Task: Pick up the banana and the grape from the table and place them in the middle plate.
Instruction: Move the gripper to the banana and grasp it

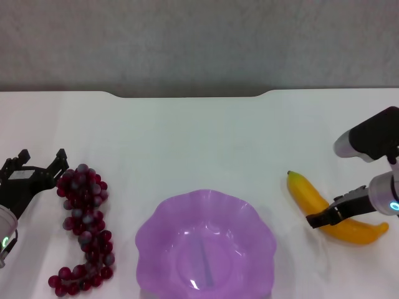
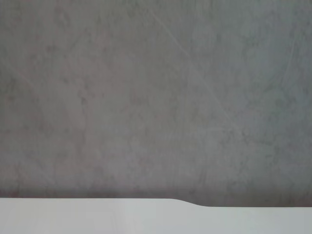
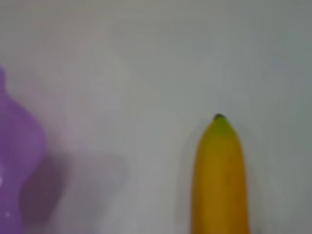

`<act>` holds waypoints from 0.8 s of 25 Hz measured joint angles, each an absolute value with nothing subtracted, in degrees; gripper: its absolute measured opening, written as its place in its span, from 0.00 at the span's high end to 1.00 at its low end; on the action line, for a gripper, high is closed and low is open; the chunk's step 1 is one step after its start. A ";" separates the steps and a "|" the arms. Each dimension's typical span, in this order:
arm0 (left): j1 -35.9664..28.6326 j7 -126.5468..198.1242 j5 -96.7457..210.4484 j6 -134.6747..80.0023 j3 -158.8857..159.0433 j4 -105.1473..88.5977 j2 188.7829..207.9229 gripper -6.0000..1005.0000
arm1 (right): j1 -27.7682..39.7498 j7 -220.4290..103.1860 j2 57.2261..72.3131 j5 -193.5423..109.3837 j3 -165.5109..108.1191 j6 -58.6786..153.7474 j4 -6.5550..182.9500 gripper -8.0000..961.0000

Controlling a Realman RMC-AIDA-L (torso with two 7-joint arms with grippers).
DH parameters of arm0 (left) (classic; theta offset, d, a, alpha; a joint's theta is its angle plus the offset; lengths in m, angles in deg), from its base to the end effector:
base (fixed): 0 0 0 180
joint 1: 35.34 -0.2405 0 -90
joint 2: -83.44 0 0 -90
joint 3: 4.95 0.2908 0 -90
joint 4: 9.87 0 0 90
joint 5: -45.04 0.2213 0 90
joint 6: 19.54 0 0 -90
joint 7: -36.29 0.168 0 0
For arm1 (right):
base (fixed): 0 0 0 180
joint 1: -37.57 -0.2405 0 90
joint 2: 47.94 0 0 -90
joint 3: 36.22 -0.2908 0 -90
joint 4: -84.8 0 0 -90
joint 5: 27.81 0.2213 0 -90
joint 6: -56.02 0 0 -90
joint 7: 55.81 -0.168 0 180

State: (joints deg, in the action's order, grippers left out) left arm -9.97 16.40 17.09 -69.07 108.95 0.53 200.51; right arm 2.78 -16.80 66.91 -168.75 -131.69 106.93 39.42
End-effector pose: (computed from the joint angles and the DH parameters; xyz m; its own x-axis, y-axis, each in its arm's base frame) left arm -0.3958 0.3873 -0.0432 0.6390 0.2072 0.7408 0.7674 -0.1044 -0.6327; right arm 0.3224 0.4297 -0.0688 0.6899 -0.7235 0.0239 -0.5737 -0.5666 -0.5915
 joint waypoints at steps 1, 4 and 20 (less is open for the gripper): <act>-9.93 16.40 17.09 -69.07 108.95 0.53 200.51 0.17 | 2.70 -16.80 66.92 -168.57 -131.32 106.86 39.50 0.09; -9.89 16.42 17.09 -69.04 108.95 0.62 200.51 0.17 | 2.62 -16.78 66.97 -168.27 -130.81 106.71 39.75 0.09; -9.93 16.43 17.09 -69.12 108.97 0.85 200.51 0.17 | 2.43 -16.61 67.07 -168.16 -128.93 102.23 42.57 0.09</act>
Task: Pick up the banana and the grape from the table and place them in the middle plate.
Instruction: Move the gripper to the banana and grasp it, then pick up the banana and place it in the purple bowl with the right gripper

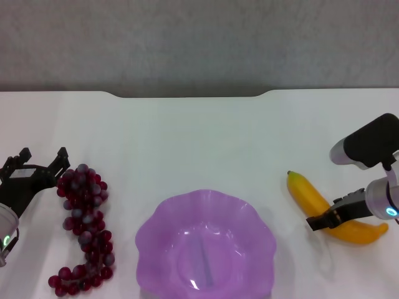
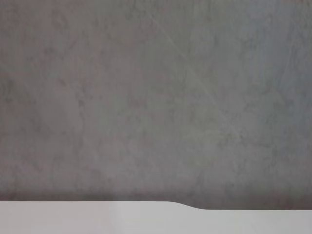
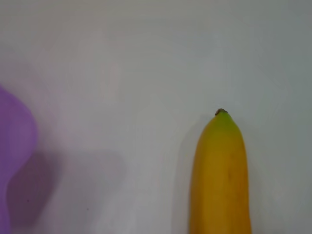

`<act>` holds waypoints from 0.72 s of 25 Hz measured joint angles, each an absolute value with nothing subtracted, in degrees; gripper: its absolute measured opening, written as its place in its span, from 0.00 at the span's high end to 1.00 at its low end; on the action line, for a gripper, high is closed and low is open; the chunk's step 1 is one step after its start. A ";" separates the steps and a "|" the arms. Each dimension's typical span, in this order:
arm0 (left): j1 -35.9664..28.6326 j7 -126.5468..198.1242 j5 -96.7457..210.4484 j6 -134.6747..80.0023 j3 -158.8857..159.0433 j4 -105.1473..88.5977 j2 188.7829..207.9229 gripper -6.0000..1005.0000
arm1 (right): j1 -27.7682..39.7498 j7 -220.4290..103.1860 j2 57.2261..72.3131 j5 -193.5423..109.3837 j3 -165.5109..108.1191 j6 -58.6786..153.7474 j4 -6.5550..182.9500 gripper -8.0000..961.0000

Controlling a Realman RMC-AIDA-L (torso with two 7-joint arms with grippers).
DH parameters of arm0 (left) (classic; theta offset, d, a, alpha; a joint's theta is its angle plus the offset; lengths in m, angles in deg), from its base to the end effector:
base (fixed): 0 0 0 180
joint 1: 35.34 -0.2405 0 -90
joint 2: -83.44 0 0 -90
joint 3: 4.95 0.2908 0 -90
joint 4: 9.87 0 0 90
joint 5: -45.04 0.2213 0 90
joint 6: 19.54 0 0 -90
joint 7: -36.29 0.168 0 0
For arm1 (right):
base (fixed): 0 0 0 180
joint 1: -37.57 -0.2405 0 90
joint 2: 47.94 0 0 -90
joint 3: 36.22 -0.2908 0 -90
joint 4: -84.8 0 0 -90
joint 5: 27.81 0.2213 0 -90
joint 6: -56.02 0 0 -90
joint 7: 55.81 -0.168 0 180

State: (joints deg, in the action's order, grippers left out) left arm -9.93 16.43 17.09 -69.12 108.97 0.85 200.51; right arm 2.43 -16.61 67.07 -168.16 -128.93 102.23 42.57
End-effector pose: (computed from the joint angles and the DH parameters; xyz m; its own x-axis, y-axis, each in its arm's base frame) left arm -0.3937 0.3884 -0.0434 0.6384 0.2023 0.7427 0.7683 -0.1085 -0.6308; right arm 0.3303 0.4296 -0.0779 0.7010 -0.7125 0.0319 -0.5491 -0.5678 -0.6132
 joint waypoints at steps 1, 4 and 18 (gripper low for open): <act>-9.94 16.42 17.09 -69.12 108.97 0.85 200.53 0.17 | 2.45 -16.72 67.10 -168.11 -128.35 101.72 42.84 0.09; -9.94 16.43 17.09 -69.12 108.94 0.86 200.57 0.17 | 2.33 -16.85 67.16 -167.38 -126.91 100.56 43.83 0.10; -10.35 16.42 17.09 -69.02 108.95 0.52 200.59 0.17 | 3.49 -17.02 67.22 -164.02 -123.93 98.38 42.08 0.48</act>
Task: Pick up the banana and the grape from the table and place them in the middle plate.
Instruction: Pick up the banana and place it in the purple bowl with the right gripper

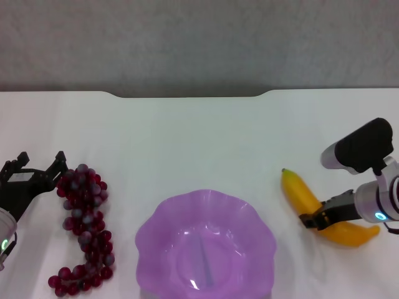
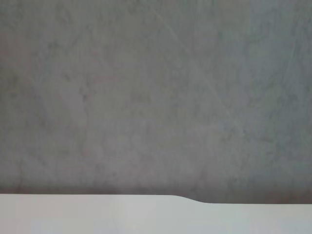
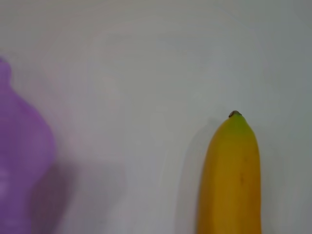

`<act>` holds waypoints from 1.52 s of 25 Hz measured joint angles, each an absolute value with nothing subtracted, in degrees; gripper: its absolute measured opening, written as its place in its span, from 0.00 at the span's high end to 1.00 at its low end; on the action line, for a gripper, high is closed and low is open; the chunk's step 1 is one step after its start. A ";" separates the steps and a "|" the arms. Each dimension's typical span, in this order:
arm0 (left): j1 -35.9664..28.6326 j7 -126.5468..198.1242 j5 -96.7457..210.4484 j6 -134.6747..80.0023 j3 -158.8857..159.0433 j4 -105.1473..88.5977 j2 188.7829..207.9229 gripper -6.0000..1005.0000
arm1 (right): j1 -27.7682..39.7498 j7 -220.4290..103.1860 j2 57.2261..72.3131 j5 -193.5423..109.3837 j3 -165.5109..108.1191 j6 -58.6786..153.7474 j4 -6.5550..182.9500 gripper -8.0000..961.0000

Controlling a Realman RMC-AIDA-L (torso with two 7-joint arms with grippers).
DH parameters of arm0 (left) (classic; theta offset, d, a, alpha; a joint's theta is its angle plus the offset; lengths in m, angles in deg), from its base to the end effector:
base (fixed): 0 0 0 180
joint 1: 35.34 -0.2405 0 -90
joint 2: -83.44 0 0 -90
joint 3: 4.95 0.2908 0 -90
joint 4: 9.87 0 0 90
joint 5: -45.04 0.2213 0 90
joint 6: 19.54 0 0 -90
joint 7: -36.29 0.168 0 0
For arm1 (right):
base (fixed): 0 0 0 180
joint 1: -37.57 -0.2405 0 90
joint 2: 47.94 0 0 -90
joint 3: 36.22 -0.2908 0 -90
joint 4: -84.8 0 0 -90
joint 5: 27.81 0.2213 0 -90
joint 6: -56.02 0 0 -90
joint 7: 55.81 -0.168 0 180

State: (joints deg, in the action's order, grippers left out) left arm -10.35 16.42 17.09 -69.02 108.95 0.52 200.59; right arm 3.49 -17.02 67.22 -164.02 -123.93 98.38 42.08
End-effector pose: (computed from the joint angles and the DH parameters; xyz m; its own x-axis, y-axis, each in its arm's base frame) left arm -0.3982 0.3844 -0.0440 0.6369 0.2128 0.7410 0.7685 -0.0994 -0.6320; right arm 0.3240 0.4257 -0.0917 0.7230 -0.6908 0.0031 -0.5499 -0.5782 -0.6027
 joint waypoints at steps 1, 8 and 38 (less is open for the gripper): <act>-10.40 16.42 17.10 -69.00 108.95 0.51 200.57 0.17 | 3.94 -17.10 67.21 -163.55 -123.76 100.01 40.45 0.48; -10.49 16.43 17.10 -69.01 108.93 0.47 200.47 0.17 | 7.62 -19.81 67.10 -162.38 -123.27 114.60 20.60 0.46; -9.61 16.56 16.57 -69.02 108.91 0.55 200.48 0.17 | 0.07 -11.68 67.28 -146.79 -104.90 104.88 26.06 0.38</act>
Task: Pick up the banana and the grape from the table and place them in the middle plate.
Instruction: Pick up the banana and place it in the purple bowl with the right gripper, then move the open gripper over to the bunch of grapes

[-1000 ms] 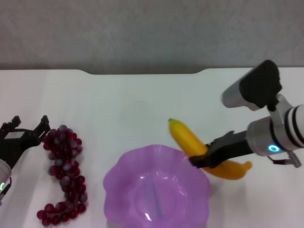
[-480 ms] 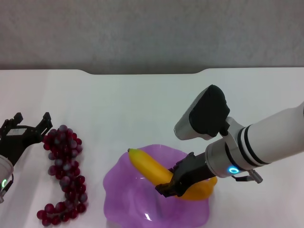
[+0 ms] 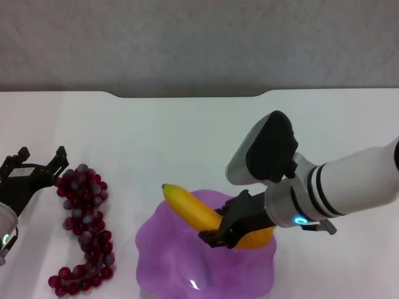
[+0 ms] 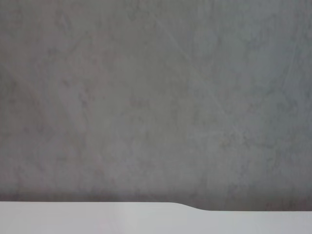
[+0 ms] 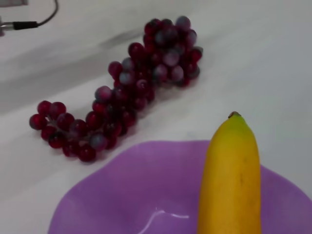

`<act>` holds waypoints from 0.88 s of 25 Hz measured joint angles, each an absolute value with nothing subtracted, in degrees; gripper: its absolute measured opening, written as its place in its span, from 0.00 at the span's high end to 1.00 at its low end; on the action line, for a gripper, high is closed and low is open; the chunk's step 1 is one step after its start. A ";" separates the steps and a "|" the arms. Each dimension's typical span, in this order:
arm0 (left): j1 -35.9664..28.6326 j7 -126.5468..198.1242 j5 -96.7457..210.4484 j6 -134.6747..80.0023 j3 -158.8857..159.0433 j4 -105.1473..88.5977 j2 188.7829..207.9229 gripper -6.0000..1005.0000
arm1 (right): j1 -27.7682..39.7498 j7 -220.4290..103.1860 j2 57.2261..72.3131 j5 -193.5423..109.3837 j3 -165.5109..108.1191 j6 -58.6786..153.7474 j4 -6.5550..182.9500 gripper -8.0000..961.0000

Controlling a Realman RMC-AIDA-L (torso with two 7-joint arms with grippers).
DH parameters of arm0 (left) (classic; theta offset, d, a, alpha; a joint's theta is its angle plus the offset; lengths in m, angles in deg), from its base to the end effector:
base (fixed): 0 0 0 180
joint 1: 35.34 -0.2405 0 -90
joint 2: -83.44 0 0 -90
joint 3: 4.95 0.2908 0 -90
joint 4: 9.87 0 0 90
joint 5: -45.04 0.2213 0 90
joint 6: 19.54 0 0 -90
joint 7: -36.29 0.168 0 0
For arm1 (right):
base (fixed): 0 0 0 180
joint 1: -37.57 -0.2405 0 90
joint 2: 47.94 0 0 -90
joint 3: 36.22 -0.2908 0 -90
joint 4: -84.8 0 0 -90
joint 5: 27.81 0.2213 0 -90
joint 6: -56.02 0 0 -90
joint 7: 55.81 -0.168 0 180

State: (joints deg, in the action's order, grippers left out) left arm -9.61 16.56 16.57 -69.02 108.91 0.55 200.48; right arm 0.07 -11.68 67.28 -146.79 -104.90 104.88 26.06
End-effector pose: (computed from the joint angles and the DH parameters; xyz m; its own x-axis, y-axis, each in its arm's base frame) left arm -0.3942 0.3901 -0.0419 0.6379 0.2014 0.7433 0.7683 -0.1015 -0.6320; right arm 0.1858 0.3876 -0.1552 0.9245 -0.3784 0.0455 -0.3505 -0.8909 -0.2888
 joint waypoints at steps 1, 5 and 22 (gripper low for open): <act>-9.60 16.58 16.57 -69.02 108.92 0.55 200.49 0.17 | 0.14 -10.94 67.29 -146.39 -104.36 104.34 26.07 0.38; -9.59 16.60 16.56 -69.02 108.95 0.53 200.51 0.17 | 0.23 -9.78 67.28 -145.91 -103.50 103.44 25.94 0.37; -10.10 16.60 16.56 -69.08 108.95 0.59 200.58 0.18 | 13.86 -3.52 66.95 -149.03 -108.03 79.61 22.28 0.07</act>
State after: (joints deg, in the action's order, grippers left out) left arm -10.10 16.60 16.56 -69.08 108.95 0.59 200.58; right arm 13.86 -3.52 66.95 -149.03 -108.03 79.61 22.28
